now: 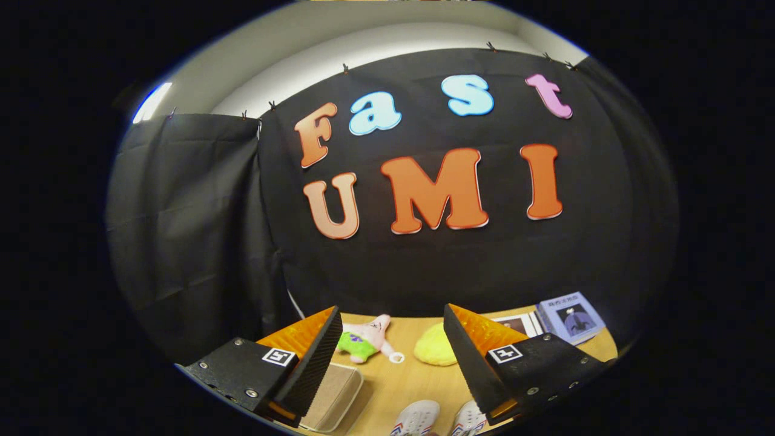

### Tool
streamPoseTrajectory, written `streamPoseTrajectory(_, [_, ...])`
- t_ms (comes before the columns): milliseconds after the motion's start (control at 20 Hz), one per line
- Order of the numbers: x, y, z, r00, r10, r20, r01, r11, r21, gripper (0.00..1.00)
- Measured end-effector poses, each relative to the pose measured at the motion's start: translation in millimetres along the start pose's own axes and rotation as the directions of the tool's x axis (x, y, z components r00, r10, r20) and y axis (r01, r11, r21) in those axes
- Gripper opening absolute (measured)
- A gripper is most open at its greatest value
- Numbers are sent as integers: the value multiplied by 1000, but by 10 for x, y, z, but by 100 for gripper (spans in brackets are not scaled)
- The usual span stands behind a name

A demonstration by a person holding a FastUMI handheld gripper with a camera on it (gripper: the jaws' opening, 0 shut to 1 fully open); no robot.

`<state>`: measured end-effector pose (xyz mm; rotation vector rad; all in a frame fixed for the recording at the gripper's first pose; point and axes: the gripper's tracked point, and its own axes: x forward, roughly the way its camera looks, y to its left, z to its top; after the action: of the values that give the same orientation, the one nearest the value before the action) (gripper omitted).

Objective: Open the storage box then place both shoes into the box .Put the left shoe in first, then the right shoe, with the right side of both shoes facing outward in a uniform manner.

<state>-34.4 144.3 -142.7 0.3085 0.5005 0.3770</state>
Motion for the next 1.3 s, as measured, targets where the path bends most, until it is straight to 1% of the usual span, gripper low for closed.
streamPoseTrajectory(150, [130,125,-439,988,61,-139,-49,995,87,100])
streamPoseTrajectory(250, [163,227,-750,967,106,-232,-73,987,146,99])
streamPoseTrajectory(350, [173,301,-1019,943,149,-298,-95,977,190,98])
streamPoseTrajectory(450, [199,402,-1273,911,200,-361,-114,963,245,98])
streamPoseTrajectory(500, [215,456,-1423,888,225,-400,-121,955,270,98])
streamPoseTrajectory(550, [217,475,-1583,864,230,-447,-107,953,285,97])
streamPoseTrajectory(650, [285,556,-1897,822,265,-503,-103,939,327,98])
streamPoseTrajectory(800, [273,657,-2261,765,338,-548,-115,910,399,98])
streamPoseTrajectory(900, [266,710,-2459,730,361,-580,-113,901,420,98])
streamPoseTrajectory(950, [251,722,-2560,706,368,-605,-101,898,429,98])
streamPoseTrajectory(1000, [206,761,-2646,678,383,-627,-87,889,449,98])
streamPoseTrajectory(1050, [214,811,-2689,664,410,-626,-92,875,476,98])
streamPoseTrajectory(1100, [246,830,-2748,666,427,-612,-93,862,499,98])
streamPoseTrajectory(1200, [295,847,-2837,660,452,-600,-85,838,538,98])
streamPoseTrajectory(1250, [326,858,-2878,655,468,-593,-81,823,562,98])
streamPoseTrajectory(1300, [352,881,-2913,643,488,-590,-70,805,590,98])
